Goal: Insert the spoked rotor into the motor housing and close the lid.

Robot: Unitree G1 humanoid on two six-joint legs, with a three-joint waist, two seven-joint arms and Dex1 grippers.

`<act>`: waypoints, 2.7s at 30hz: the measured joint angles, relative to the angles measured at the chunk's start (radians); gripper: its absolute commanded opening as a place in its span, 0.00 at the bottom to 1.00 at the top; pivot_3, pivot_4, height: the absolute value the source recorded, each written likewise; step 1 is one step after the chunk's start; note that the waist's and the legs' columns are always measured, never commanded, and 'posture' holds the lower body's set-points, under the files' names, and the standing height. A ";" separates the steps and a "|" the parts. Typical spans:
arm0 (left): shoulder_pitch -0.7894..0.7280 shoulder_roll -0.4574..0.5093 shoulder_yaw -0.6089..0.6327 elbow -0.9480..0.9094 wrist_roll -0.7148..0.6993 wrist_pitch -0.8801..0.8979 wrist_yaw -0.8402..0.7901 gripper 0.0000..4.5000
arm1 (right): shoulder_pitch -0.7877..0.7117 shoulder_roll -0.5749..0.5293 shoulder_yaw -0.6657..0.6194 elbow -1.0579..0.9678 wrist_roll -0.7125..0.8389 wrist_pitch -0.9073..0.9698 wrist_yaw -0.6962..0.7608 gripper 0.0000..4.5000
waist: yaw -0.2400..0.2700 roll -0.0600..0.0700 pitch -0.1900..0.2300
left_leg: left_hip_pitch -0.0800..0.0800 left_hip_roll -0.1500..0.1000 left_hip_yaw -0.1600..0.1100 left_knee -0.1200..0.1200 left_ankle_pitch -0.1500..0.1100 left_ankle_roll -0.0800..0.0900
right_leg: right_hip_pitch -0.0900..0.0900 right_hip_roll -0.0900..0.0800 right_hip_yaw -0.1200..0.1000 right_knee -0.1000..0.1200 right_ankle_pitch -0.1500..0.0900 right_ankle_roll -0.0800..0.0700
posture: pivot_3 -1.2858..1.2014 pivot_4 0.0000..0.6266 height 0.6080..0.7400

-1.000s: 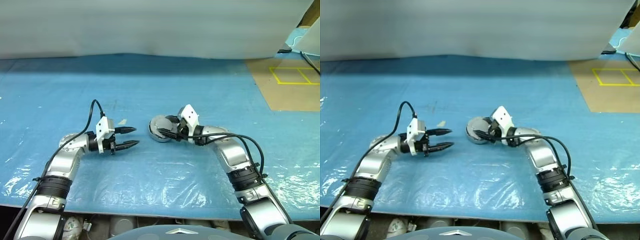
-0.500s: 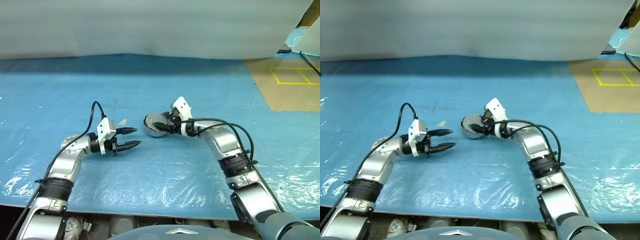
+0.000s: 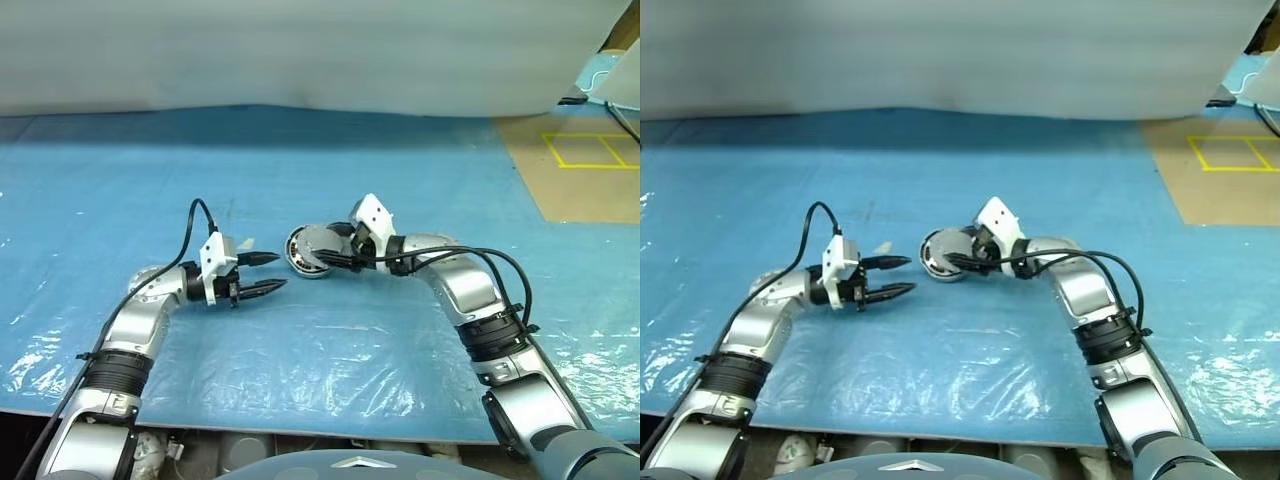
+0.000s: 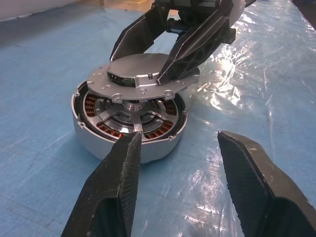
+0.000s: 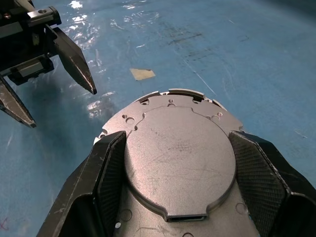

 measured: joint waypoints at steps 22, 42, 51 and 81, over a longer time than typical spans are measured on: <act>-0.028 -0.008 -0.002 0.026 0.014 0.000 -0.016 0.58 | -0.023 -0.182 0.086 0.076 -0.041 -0.206 0.281 0.65 | 0.001 0.000 0.000 | 0.000 0.001 0.000 0.005 0.000 0.004 | 0.001 0.000 0.000 0.003 0.000 0.000 | 0.52 0.24 1.00; -0.029 -0.021 -0.004 0.052 0.018 -0.012 -0.019 0.58 | -0.048 0.016 0.045 -0.089 0.043 0.346 -0.059 0.65 | 0.002 0.000 0.000 | -0.001 0.001 0.000 0.008 0.000 0.000 | 0.000 0.000 0.000 0.007 0.000 0.000 | 0.52 0.24 1.00; -0.033 -0.022 -0.007 0.062 0.028 -0.015 -0.029 0.58 | -0.012 -0.013 0.097 -0.097 -0.011 0.220 -0.074 0.65 | 0.001 0.000 0.000 | 0.001 0.001 0.000 0.007 0.000 0.000 | 0.001 0.000 0.001 0.007 0.000 0.000 | 0.52 0.24 1.00; -0.028 -0.030 -0.007 0.061 0.034 -0.018 -0.029 0.58 | -0.129 0.163 -0.003 -0.057 0.087 0.500 -0.161 0.65 | 0.000 0.000 0.000 | 0.004 0.001 0.003 0.001 0.000 -0.001 | 0.000 0.000 0.003 0.005 0.000 0.000 | 0.52 0.24 1.00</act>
